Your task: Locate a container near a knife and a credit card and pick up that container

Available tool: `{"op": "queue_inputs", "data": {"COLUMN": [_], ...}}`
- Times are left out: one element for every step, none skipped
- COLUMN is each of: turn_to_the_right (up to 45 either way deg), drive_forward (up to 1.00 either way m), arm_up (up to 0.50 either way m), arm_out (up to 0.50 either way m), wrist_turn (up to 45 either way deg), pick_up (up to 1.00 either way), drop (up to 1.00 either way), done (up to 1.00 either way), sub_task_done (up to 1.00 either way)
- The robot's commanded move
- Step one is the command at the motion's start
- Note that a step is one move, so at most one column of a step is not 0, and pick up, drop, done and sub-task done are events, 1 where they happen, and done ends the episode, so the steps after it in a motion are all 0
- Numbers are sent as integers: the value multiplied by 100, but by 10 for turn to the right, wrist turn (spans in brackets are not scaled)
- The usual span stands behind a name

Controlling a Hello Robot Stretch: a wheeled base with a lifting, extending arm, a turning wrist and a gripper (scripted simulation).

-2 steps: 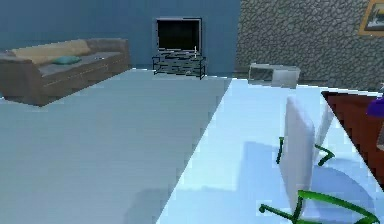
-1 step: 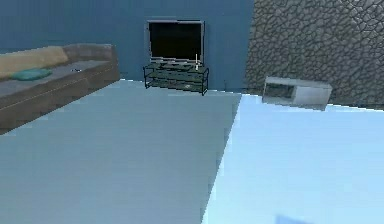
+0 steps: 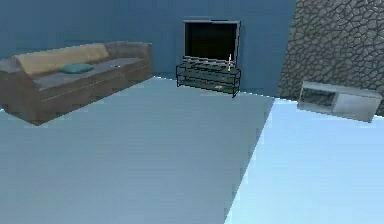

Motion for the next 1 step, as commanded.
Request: {"op": "queue_inputs", "data": {"turn_to_the_right": [0], "drive_forward": [5], "arm_up": [0], "arm_out": [0], "wrist_turn": [0], "pick_up": [0], "drop": [0], "done": [0], "sub_task_done": [0]}}
